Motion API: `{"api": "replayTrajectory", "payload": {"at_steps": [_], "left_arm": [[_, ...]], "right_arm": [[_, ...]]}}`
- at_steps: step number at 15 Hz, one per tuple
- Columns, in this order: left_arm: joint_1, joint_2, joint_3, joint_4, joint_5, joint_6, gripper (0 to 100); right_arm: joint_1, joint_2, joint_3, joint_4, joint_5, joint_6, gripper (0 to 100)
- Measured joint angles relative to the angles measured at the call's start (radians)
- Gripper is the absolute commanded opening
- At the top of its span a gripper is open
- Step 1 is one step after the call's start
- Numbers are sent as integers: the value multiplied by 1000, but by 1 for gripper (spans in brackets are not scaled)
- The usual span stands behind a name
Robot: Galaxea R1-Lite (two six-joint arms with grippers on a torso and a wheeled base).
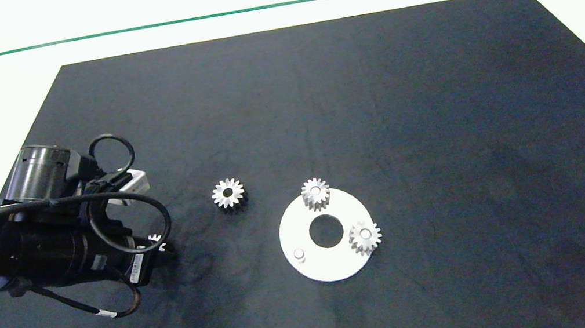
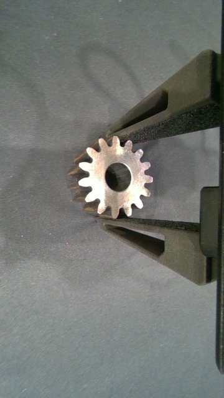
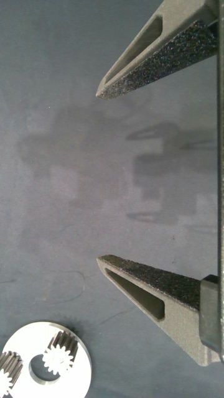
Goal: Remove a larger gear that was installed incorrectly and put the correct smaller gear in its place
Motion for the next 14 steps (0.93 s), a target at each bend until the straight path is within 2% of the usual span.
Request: {"api": "replayTrajectory", "payload": {"at_steps": [5, 8, 10, 13, 14], "left_arm": [[-30, -83, -2, 0, 2, 4, 22], [-125, -150, 3, 28, 11, -6, 22], [-236, -183, 7, 34, 50, -33, 22], [-428, -207, 17, 35, 146, -53, 22], [-492, -208, 22, 33, 199, -54, 22]], "right_arm": [[0, 5, 0, -3, 1, 0, 100], [1, 1, -1, -2, 0, -1, 100], [1, -4, -1, 0, 0, -1, 100], [0, -9, -2, 4, 0, 0, 100], [-2, -10, -2, 5, 0, 0, 100]]}}
